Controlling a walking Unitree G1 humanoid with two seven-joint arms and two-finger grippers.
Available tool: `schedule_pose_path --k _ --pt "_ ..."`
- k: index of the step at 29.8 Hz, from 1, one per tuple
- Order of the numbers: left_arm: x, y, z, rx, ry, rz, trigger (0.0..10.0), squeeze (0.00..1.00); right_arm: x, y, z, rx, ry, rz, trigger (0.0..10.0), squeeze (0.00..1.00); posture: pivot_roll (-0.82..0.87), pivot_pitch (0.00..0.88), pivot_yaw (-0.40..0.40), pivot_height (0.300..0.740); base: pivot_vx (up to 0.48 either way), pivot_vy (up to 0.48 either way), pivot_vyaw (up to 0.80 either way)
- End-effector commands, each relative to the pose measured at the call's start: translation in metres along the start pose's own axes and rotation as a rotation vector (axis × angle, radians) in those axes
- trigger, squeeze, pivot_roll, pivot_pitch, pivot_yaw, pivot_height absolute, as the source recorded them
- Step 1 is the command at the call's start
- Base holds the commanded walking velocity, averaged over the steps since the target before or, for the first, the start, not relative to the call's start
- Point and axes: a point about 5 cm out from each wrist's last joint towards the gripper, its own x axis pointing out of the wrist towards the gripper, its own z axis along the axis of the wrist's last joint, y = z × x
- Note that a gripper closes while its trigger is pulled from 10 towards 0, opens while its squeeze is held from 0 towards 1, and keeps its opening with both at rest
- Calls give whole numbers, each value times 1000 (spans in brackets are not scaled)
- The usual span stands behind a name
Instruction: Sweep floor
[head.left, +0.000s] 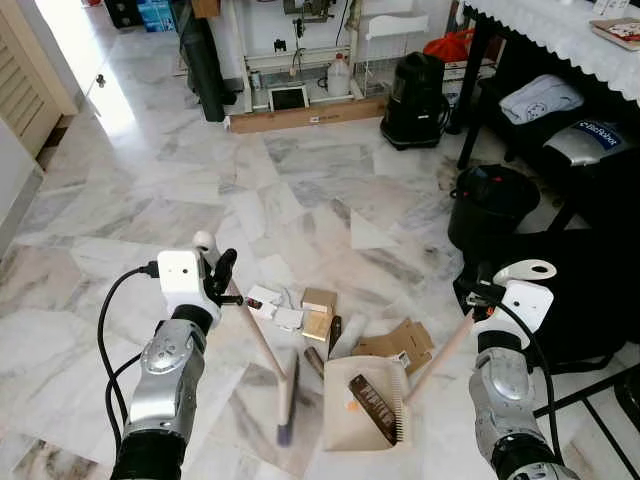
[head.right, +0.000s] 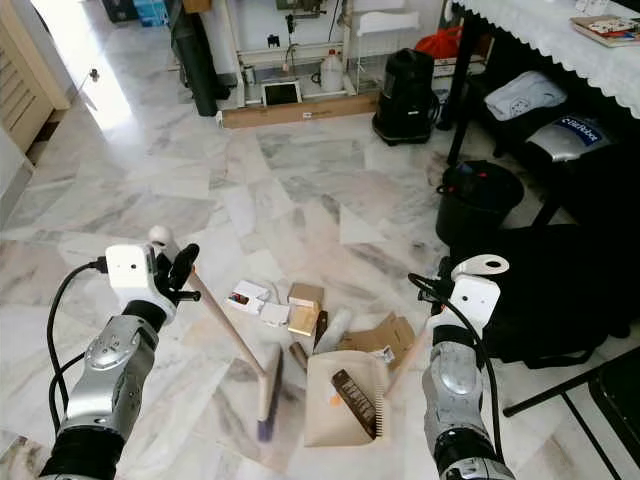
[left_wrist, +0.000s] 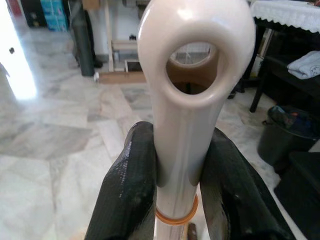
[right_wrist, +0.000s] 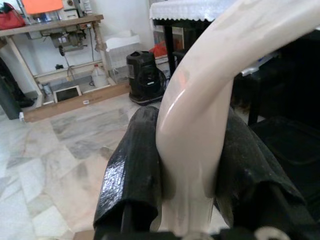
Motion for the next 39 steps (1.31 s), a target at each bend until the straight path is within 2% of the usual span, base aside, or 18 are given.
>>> schedule_pose_path --k 1,3,11,16,24,32,39 --pt "4 -1 6 30 -41 6 10000 0 9 2 11 48 -35 -13 10000 0 -8 0 31 740 0 0 0" --pt "5 1 5 44 -42 30 10000 0 9 1 11 79 -30 -22 10000 0 -12 0 34 740 0 0 0" --pt "6 7 2 93 -64 59 10000 0 6 6 13 85 -53 -3 10000 0 -16 0 65 740 0 0 0" --pt "5 14 -4 121 -51 80 10000 0 3 6 14 93 -68 1 10000 0 -44 0 74 740 0 0 540" --pt "10 10 -5 128 -60 91 10000 0 7 5 21 90 -81 25 10000 0 -43 0 48 740 0 0 620" --pt "5 10 -6 119 -77 100 10000 0 6 8 22 88 -74 48 10000 0 -30 0 27 740 0 0 620" --pt "-8 15 -15 125 -63 132 10000 0 1 9 19 64 -58 88 10000 0 -14 0 -6 740 0 0 614"
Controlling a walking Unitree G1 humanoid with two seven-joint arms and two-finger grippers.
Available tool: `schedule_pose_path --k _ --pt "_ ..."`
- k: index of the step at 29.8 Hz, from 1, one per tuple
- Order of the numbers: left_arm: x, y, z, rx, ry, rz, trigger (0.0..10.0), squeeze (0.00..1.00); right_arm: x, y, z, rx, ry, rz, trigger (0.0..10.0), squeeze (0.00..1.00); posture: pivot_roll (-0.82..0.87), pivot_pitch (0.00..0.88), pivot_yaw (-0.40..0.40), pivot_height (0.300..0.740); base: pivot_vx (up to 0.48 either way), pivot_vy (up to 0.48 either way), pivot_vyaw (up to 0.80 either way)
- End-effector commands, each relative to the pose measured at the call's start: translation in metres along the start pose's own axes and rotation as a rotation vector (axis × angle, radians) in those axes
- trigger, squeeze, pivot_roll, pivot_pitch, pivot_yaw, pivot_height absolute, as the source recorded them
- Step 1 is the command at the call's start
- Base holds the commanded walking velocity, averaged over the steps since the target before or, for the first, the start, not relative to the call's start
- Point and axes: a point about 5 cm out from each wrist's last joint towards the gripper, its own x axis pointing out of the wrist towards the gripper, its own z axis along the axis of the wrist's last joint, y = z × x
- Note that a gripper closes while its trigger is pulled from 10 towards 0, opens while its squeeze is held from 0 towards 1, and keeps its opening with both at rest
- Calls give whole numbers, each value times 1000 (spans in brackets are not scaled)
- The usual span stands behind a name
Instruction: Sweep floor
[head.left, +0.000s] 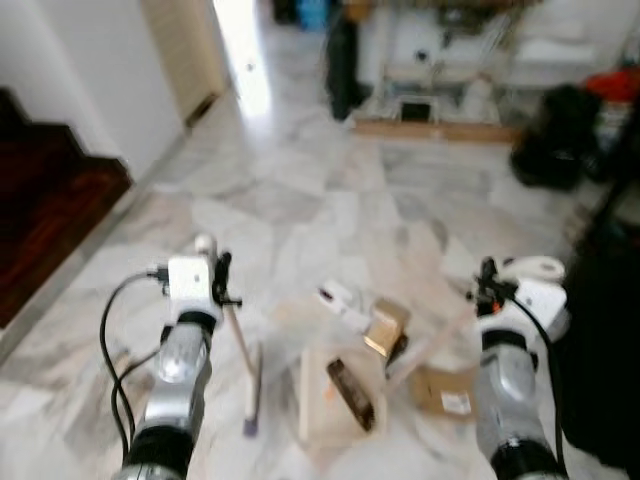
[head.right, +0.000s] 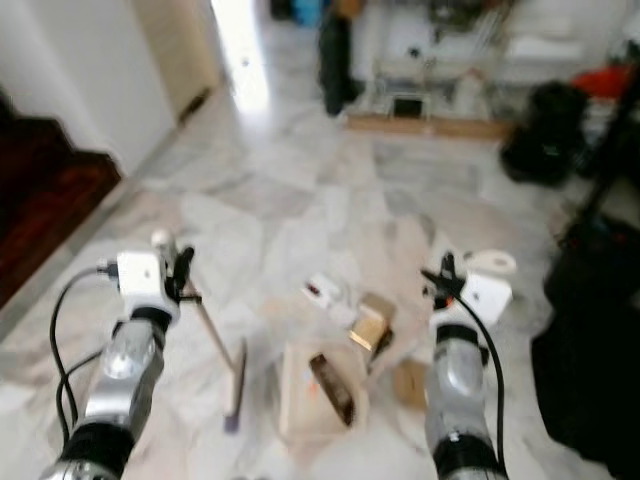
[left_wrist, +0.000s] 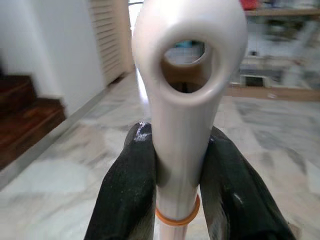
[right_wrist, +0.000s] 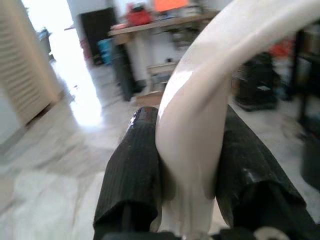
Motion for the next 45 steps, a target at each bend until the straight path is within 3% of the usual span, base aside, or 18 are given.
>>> schedule_pose_path --k 1,22,30,45 --pt "-1 9 9 18 -47 36 10000 0 4 12 11 8 -51 47 10000 0 -12 0 -7 740 0 0 600" --pt "-11 10 8 21 -33 46 10000 0 -1 12 9 29 -32 44 10000 0 7 0 3 740 0 0 543" --pt "-10 6 8 1 -23 44 10000 0 3 11 12 60 -28 42 10000 0 5 0 7 740 0 0 0" --pt "-13 7 9 -1 -20 36 10000 0 5 11 11 90 -16 39 10000 0 23 0 12 740 0 286 0"
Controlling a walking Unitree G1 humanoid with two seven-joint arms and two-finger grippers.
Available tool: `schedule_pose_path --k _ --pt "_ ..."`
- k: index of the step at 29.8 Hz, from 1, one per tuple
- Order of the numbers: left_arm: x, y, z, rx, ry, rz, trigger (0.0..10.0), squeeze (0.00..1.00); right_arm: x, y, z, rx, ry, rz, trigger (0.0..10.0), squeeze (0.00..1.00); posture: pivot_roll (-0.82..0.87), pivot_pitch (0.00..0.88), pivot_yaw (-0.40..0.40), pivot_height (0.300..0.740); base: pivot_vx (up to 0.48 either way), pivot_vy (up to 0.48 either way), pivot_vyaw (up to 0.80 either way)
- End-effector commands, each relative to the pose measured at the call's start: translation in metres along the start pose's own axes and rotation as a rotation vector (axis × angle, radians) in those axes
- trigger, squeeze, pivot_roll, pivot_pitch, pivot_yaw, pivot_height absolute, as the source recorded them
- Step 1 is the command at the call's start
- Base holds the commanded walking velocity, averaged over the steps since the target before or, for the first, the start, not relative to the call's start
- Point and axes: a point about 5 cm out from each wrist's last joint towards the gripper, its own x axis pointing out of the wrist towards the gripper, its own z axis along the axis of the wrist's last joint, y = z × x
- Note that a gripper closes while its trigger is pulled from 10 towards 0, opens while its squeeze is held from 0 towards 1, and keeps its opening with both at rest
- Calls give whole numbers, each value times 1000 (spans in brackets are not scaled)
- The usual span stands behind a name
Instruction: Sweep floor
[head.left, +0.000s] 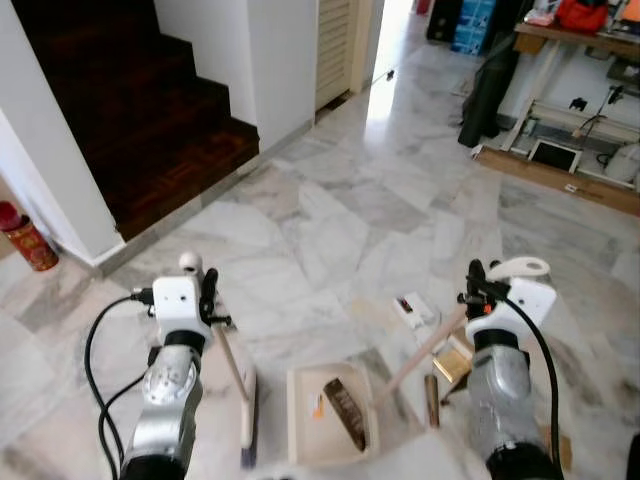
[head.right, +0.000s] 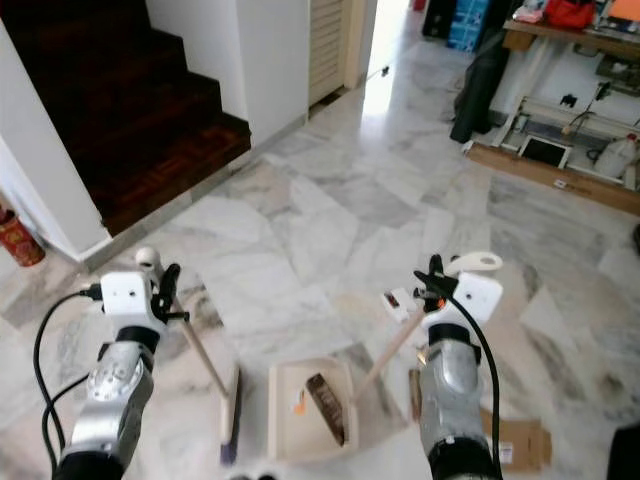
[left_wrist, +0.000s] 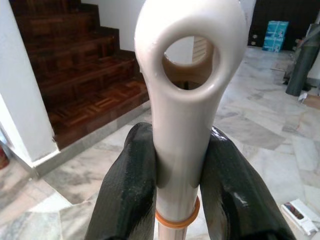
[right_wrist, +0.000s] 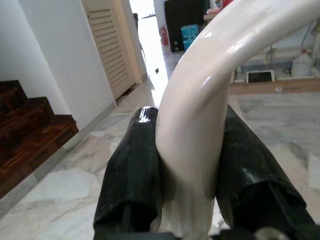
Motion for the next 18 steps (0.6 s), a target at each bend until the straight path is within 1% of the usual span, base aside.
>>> schedule_pose_path --k 1,5,10,16,18 --pt "2 -1 10 -1 -41 -14 10000 0 7 0 11 17 -46 -6 10000 0 23 0 12 740 0 296 0" --pt "1 1 11 4 -44 -16 10000 0 6 0 12 26 -49 -9 10000 0 34 0 16 740 0 299 0" --pt "0 2 12 11 -44 -20 10000 0 8 2 11 10 -48 0 10000 0 34 0 21 740 0 296 0" --pt "-1 -1 13 13 -41 -37 10000 0 8 3 12 6 -48 5 10000 0 42 0 18 740 0 295 555" --pt "0 -1 15 11 -41 -35 10000 0 8 5 12 9 -49 7 10000 0 45 0 14 740 0 296 225"
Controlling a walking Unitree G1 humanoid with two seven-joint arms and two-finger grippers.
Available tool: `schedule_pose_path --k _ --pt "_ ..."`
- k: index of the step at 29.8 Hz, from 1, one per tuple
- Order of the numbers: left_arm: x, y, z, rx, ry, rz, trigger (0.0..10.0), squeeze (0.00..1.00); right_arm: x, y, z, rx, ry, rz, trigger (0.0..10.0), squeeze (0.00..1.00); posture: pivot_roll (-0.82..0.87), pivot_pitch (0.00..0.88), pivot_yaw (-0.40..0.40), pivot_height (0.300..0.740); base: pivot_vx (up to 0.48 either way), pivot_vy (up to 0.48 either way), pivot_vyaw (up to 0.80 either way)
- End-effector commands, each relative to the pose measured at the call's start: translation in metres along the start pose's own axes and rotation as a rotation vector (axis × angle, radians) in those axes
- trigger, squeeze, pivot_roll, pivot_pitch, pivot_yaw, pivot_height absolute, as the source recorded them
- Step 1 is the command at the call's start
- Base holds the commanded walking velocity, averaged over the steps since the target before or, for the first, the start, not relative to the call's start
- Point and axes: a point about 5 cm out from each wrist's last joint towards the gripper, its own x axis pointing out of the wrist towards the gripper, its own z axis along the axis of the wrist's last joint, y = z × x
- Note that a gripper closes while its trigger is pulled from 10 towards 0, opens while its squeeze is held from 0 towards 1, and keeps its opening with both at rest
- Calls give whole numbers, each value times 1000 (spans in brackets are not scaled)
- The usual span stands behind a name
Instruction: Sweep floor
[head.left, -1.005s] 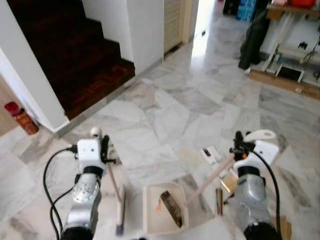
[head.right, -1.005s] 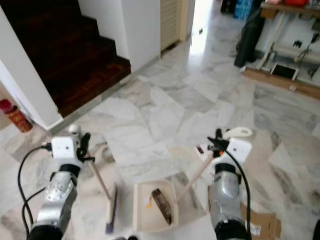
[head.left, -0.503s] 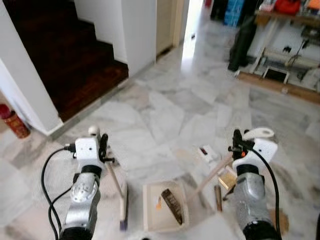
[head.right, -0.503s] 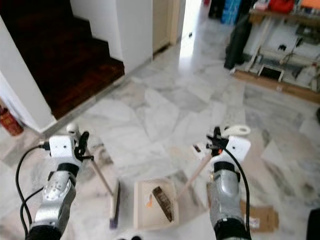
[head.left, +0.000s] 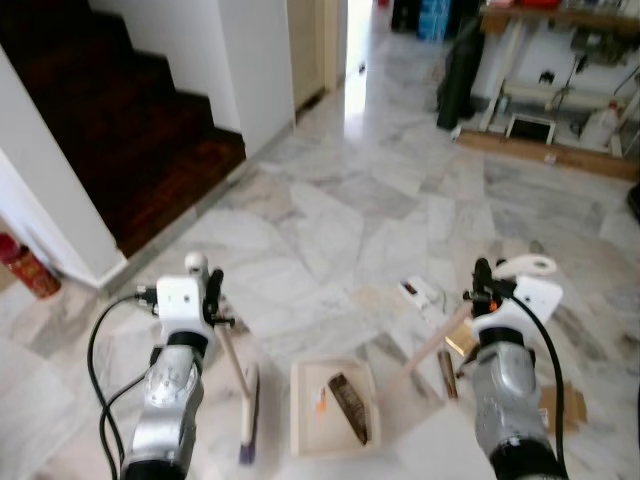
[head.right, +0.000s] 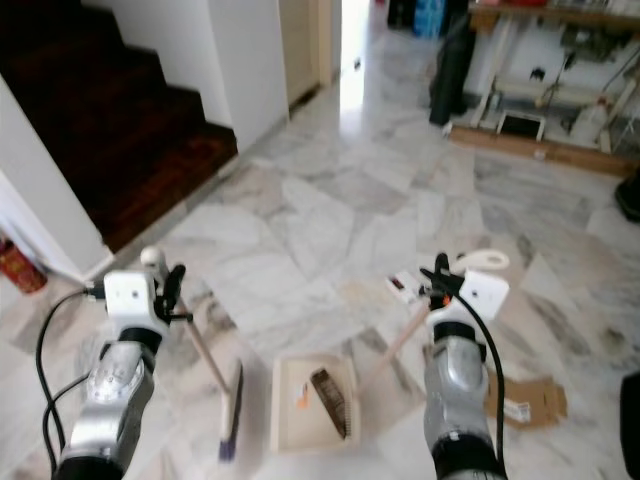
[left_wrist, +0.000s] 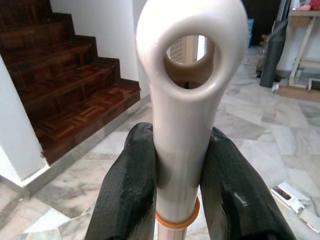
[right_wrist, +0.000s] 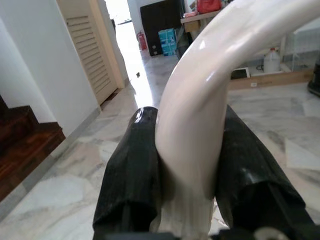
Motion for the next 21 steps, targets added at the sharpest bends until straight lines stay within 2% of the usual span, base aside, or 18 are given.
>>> schedule_pose_path --k 1,6,18,21 --pt "2 5 9 20 -30 7 10000 0 5 10 9 21 -41 24 10000 0 45 0 13 740 0 289 0" --pt "0 5 8 18 -27 12 10000 0 3 11 7 16 -33 28 10000 0 48 0 10 740 0 292 0" --pt "2 4 9 14 -21 11 10000 0 5 15 7 20 -32 36 10000 0 56 0 5 740 0 297 660" --pt "3 4 10 15 -22 12 10000 0 6 15 7 30 -28 37 10000 0 57 0 5 740 0 294 0"
